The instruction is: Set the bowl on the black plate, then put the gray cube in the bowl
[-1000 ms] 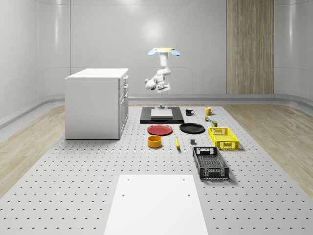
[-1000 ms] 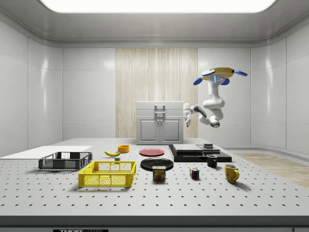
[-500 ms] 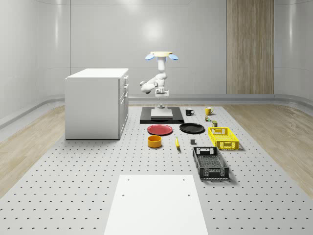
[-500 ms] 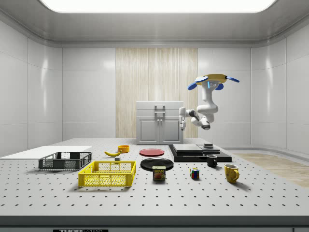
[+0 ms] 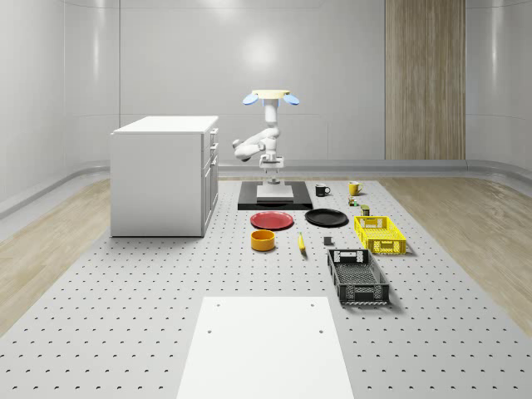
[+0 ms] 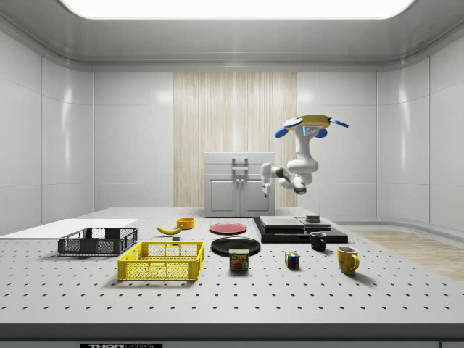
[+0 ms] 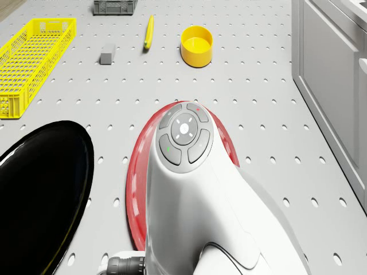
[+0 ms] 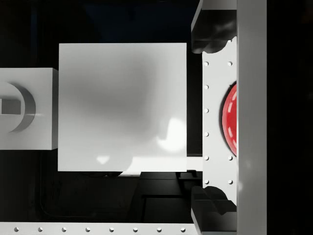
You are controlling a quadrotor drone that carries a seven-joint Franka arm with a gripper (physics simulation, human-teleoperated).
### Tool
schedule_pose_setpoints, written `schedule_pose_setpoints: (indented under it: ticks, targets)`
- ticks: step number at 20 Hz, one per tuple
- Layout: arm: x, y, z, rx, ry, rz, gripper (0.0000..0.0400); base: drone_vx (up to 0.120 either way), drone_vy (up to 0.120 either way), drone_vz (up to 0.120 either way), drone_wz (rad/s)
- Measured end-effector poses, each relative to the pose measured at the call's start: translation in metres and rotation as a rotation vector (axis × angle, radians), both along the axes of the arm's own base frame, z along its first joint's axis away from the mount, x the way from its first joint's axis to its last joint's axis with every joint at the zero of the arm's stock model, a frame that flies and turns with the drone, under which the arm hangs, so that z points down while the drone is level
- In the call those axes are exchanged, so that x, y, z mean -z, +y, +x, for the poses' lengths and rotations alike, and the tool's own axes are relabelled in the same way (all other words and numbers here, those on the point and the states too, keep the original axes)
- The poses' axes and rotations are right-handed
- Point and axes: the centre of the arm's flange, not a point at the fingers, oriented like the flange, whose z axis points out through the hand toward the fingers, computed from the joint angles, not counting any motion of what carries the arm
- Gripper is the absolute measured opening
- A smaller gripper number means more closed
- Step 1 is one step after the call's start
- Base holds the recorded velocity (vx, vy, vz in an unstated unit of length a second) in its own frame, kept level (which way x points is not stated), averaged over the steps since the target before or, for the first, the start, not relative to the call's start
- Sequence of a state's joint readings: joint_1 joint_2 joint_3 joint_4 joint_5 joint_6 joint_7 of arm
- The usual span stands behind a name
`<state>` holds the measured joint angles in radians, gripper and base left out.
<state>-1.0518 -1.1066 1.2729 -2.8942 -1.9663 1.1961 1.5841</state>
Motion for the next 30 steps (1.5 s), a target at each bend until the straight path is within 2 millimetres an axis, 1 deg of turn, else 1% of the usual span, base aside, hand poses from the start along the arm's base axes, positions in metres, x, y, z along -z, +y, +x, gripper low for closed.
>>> schedule_pose_setpoints:
  ticks: [16, 30]
  targets:
    - [0.0001, -0.0005, 0.0, 0.0, 0.0, -0.006, 0.04, 0.12, 0.0, 0.0, 0.0]
    - [0.0001, -0.0005, 0.0, 0.0, 0.0, -0.006, 0.04, 0.12, 0.0, -0.117, 0.0]
